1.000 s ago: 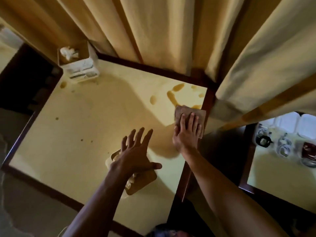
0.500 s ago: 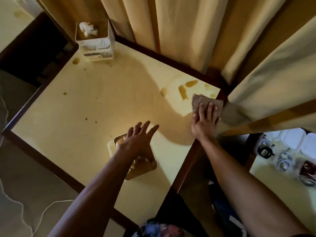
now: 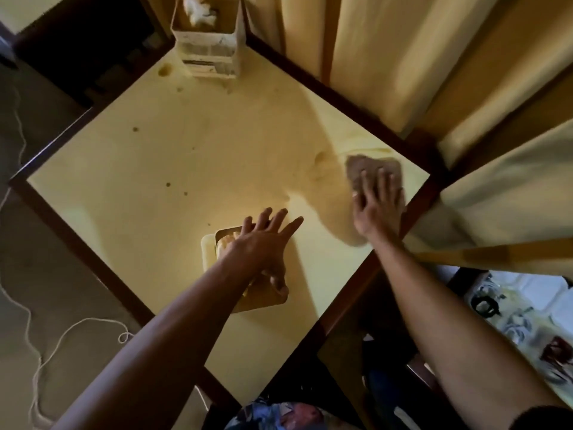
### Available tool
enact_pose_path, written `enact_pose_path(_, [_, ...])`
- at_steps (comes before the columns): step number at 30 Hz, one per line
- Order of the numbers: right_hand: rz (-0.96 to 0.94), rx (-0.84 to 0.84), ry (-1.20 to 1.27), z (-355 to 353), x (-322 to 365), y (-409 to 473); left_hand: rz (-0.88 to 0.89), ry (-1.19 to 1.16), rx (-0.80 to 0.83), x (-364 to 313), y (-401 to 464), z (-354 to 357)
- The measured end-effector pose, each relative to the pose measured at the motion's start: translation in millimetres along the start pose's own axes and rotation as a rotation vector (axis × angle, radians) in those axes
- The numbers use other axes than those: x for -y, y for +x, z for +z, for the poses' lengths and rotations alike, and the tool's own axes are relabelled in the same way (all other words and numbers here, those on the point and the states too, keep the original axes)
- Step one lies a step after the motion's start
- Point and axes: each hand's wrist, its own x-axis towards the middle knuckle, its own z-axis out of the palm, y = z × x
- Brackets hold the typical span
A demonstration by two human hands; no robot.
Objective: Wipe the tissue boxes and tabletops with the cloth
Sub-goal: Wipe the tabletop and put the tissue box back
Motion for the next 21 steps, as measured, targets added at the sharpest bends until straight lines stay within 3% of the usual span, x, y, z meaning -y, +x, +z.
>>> enact_pose_path(2, [0.173, 0.035, 0.015, -19.4, -4.4, 38.8, 0.01, -0.015, -0.015, 0.9, -0.9, 1.3])
enact_pose_path(5, [0.171, 0.058, 0.037, -29.0, 25.9, 86.6, 0.025, -0.036, -0.051, 1.7, -0.8, 4.5])
enact_pose_path(10, [-0.374, 0.08, -0.037, 8.6, 106.2, 56.6, 0.028, -0.041, -0.031, 0.5, -1.4, 4.5])
enact_pose_path(13, [-0.62, 0.077, -0.042, 27.3, 96.4, -13.0, 0.049, -0.046, -0.035, 4.1, 0.1, 5.7])
enact_pose_path(15, [-0.562, 0.043, 0.011, 24.0, 62.7, -22.4, 0.056, -0.044, -0.038, 6.1, 0.9, 5.9])
enact_pose_path(17, [-0.342, -0.026, 0.0, 10.4, 34.9, 4.2, 0.056, -0.04, -0.042, 5.2, 0.4, 6.1])
enact_pose_path(19, [-0.142, -0.023, -0.016, -6.8, 30.9, 44.6, 0.053, -0.04, -0.051, 4.8, 0.5, 6.5])
enact_pose_path(21, [-0.065, 0.008, -0.002, -9.9, 48.1, 73.3, 0.048, -0.055, -0.056, 5.6, 1.5, 7.5])
